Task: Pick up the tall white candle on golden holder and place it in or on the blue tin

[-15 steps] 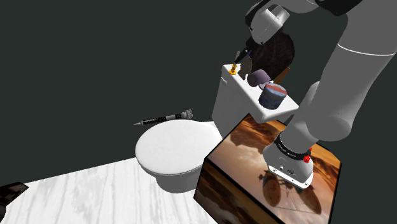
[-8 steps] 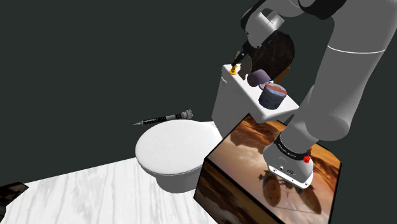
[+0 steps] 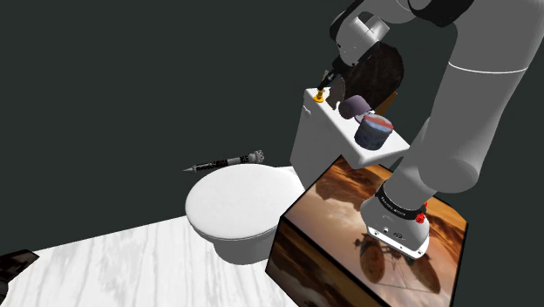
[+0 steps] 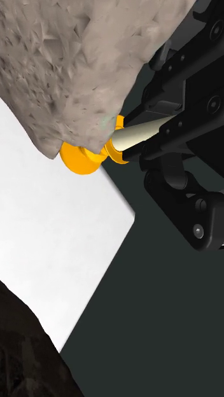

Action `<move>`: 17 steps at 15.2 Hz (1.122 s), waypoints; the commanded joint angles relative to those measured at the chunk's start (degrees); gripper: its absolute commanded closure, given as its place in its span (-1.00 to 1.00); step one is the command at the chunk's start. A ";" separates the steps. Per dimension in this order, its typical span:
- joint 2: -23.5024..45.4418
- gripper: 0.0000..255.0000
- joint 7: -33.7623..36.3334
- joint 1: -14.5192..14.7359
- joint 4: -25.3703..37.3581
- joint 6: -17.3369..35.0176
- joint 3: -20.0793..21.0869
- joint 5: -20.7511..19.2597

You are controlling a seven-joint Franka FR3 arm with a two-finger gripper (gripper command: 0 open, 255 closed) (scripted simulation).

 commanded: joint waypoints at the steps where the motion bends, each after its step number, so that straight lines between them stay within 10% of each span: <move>1: 0.02 1.00 0.00 0.00 -0.03 -0.01 0.01 0.00; 7: 0.04 1.00 -0.02 -0.01 -0.02 -0.01 0.01 0.02; 17: -7.47 1.00 9.75 4.17 0.26 -1.68 -4.61 -12.23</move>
